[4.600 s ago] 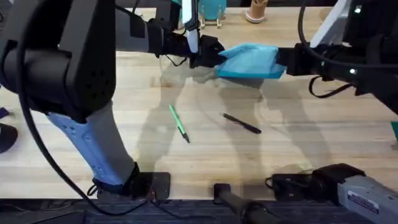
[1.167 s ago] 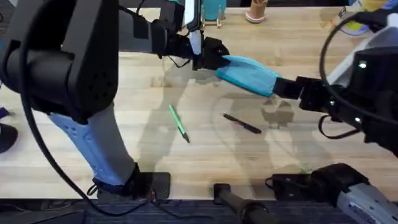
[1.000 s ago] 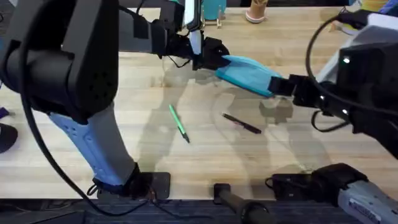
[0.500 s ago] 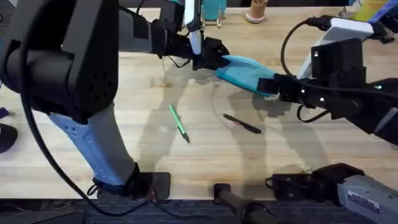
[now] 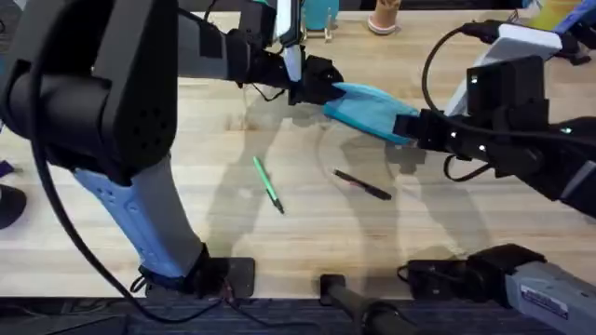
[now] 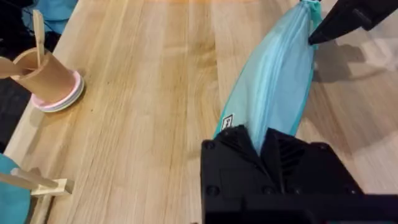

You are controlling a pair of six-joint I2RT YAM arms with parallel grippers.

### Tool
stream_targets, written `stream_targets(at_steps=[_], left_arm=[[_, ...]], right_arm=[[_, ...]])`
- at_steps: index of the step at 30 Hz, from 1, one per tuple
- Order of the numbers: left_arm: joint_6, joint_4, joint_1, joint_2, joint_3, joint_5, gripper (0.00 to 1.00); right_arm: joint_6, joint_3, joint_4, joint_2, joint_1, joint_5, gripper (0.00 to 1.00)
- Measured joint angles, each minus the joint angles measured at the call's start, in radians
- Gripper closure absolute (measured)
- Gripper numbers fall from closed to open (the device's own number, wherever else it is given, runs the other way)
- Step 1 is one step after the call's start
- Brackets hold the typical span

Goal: Unzip the bag, pick up the pens from the table one at a time and place them inside, then zip the bag closed.

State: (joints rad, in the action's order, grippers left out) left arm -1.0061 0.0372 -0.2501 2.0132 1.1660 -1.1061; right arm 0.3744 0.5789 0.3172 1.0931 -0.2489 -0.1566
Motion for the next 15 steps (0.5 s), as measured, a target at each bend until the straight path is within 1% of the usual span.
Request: stream_targets(at_steps=[2,3,5,6,12,15], left_arm=[[0.000,0.000,0.000,0.000,0.000,0.000,0.958],[0.000,0.000,0.000,0.000,0.000,0.000,0.958],[0.000,0.000,0.000,0.000,0.000,0.000,0.958],[0.000,0.000,0.000,0.000,0.000,0.000,0.958],[0.000,0.000,0.000,0.000,0.000,0.000,0.958],[0.000,0.000,0.000,0.000,0.000,0.000,0.958]], right_arm=[[0.000,0.000,0.000,0.000,0.000,0.000,0.402],[-0.001,0.000,0.000,0.000,0.000,0.000,0.439],[0.001,0.000,0.000,0.000,-0.002,0.003,0.587],[0.001,0.000,0.000,0.000,-0.003,0.003,0.630],[0.000,0.000,0.001,0.000,-0.003,0.003,0.731],[0.000,0.000,0.006,0.000,-0.003,0.000,0.808]])
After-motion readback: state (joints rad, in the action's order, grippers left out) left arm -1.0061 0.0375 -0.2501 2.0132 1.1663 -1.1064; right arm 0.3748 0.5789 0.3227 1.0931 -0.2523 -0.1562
